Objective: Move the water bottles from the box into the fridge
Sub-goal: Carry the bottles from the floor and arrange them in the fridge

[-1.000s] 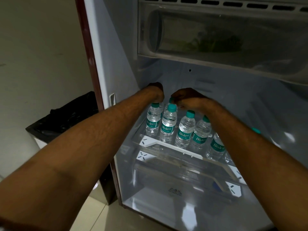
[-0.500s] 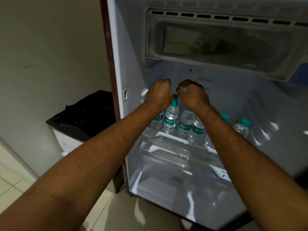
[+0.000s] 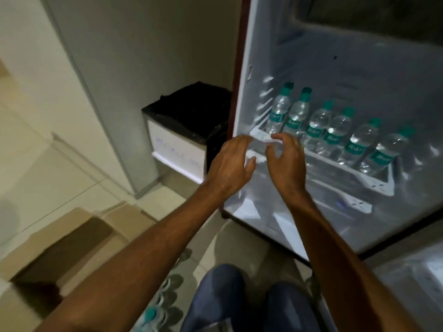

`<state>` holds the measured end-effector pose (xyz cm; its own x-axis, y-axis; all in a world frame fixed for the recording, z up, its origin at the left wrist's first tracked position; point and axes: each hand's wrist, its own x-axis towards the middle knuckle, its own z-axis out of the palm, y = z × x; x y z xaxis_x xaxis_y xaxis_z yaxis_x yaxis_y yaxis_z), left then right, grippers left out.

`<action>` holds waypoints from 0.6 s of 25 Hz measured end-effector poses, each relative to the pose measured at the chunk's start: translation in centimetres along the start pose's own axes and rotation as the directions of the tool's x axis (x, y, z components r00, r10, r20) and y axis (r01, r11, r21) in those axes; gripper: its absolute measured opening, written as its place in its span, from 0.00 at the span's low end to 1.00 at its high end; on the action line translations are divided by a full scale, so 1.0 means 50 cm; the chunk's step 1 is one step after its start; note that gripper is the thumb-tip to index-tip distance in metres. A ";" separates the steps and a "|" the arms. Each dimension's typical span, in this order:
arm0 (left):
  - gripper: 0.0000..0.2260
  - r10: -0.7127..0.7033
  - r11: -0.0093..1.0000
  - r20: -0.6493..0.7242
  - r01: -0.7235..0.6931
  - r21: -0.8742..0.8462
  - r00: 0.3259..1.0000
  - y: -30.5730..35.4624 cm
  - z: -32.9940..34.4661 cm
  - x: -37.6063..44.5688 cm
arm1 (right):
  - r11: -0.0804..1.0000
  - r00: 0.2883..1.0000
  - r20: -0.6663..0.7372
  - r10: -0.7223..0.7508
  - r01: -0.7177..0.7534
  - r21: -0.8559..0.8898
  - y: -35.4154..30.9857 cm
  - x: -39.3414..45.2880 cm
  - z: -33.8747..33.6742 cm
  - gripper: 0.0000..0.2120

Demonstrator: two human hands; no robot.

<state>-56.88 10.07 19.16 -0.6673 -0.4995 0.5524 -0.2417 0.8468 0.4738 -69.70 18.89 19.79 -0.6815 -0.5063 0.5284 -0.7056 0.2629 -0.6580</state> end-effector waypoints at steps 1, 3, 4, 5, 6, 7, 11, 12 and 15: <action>0.19 -0.035 0.999 0.004 0.035 0.018 0.999 -0.018 -0.006 -0.049 | 1.000 0.998 0.054 0.007 -0.007 0.012 -0.001 -0.049 0.020 0.12; 0.19 -0.125 0.989 -0.006 0.125 0.073 0.992 -0.063 -0.023 -0.157 | 0.999 0.987 0.162 0.007 -0.014 0.040 -0.005 -0.151 0.063 0.12; 0.20 -0.176 0.979 0.002 0.175 0.109 0.984 -0.085 -0.034 -0.209 | 0.998 0.980 0.197 0.003 -0.015 0.059 -0.008 -0.197 0.082 0.12; 0.21 -0.233 0.962 0.024 0.227 0.151 0.972 -0.107 -0.047 -0.264 | 0.997 0.974 0.226 0.000 -0.017 0.076 -0.014 -0.241 0.103 0.12; 0.21 -0.287 0.944 0.047 0.274 0.183 0.957 -0.129 -0.059 -0.314 | 0.997 0.967 0.255 -0.001 -0.021 0.081 -0.019 -0.279 0.122 0.12; 0.21 -0.343 0.924 0.062 0.325 0.202 0.937 -0.153 -0.074 -0.371 | 0.997 0.952 0.305 0.002 -0.026 0.076 -0.025 -0.321 0.144 0.12; 0.17 -0.551 0.821 0.022 0.537 0.196 0.834 -0.208 -0.143 -0.581 | 0.997 0.822 0.569 -0.035 -0.012 0.079 -0.051 -0.465 0.220 0.13; 0.16 -0.604 0.782 -0.021 0.597 0.177 0.797 -0.215 -0.159 -0.638 | 0.996 0.788 0.613 -0.052 0.000 0.084 -0.060 -0.502 0.238 0.13; 0.15 -0.767 0.617 -0.145 0.780 0.102 0.626 -0.212 -0.192 -0.796 | 0.995 0.684 0.724 -0.091 0.037 0.090 -0.085 -0.601 0.283 0.14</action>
<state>-20.99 19.24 -1.24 -0.1304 -0.9881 0.0816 -0.7416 0.1518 0.6535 -43.47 21.38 -0.90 -0.2614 -0.9647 0.0331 -0.7098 0.1689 -0.6838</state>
